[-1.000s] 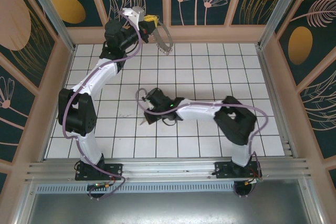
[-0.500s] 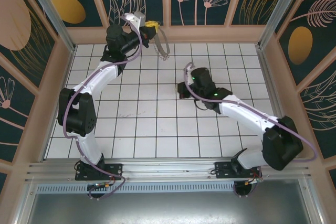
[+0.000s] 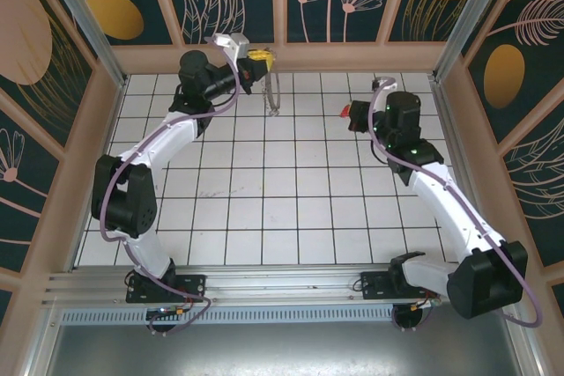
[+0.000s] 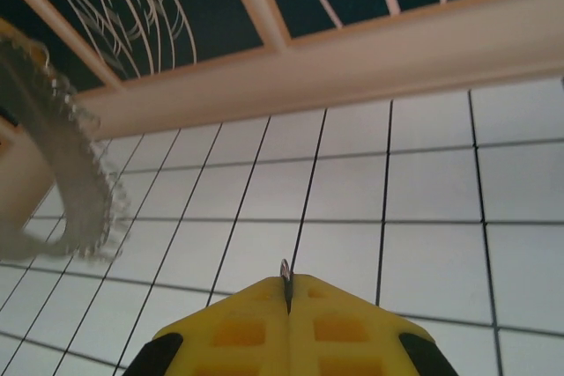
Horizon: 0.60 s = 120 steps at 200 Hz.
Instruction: Put the keys on the keyring
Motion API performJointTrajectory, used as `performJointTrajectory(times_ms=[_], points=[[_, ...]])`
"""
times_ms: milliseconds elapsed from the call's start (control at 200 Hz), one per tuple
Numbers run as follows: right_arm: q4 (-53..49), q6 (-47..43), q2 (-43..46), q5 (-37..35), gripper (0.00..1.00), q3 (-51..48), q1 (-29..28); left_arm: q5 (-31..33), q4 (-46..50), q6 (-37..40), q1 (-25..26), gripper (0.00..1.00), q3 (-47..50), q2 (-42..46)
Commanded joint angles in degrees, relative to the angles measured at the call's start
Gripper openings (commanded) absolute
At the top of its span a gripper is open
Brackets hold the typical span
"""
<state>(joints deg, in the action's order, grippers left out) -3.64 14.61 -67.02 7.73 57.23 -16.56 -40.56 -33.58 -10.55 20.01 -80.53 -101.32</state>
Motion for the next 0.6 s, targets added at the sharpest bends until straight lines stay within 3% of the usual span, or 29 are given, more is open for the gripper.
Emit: performJointTrajectory(times_ms=[0,240,596], points=[[3.7,-2.6,2.1,3.5,0.0,3.4,1.7,-3.6,1.5,3.7,2.7,0.0,0.3,4.0],[9.5,-7.3,5.7,11.6,0.0,-0.5,3.9,-6.6,4.7,5.5,7.5,0.0,1.0,5.8],[13.3,-8.5,11.3,24.0,0.0,-7.7,5.3,-10.0,10.3,8.1,10.7,0.0,1.7,6.8]])
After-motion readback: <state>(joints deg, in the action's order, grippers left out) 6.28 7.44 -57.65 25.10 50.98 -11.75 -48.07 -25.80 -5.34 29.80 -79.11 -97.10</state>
